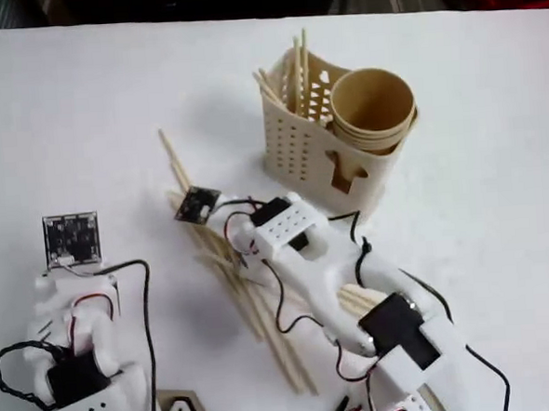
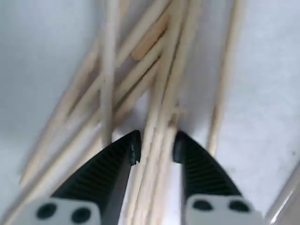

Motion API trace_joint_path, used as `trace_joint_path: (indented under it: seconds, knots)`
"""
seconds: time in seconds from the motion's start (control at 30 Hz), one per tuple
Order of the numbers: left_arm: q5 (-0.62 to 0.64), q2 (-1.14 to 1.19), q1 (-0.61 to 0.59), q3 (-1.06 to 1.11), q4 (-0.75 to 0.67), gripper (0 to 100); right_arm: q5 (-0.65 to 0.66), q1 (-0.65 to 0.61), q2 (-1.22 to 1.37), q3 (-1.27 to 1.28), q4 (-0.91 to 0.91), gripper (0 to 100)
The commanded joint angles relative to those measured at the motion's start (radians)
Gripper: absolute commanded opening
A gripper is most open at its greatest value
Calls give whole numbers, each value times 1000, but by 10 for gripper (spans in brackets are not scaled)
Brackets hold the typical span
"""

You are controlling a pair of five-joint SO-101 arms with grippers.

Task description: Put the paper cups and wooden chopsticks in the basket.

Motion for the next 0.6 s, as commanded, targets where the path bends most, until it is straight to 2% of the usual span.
trace_joint_path:
  seconds: [0.0, 0.43, 0.57]
  knots:
    - [-9, -15, -5, -3, 3, 23, 8, 2, 4, -35, 8, 31]
    - [-9, -15, -5, 9, -5, 23, 0, 4, 1, -229, 236, 19]
    - [-9, -15, -5, 11, -5, 23, 0, 4, 8, -238, 249, 19]
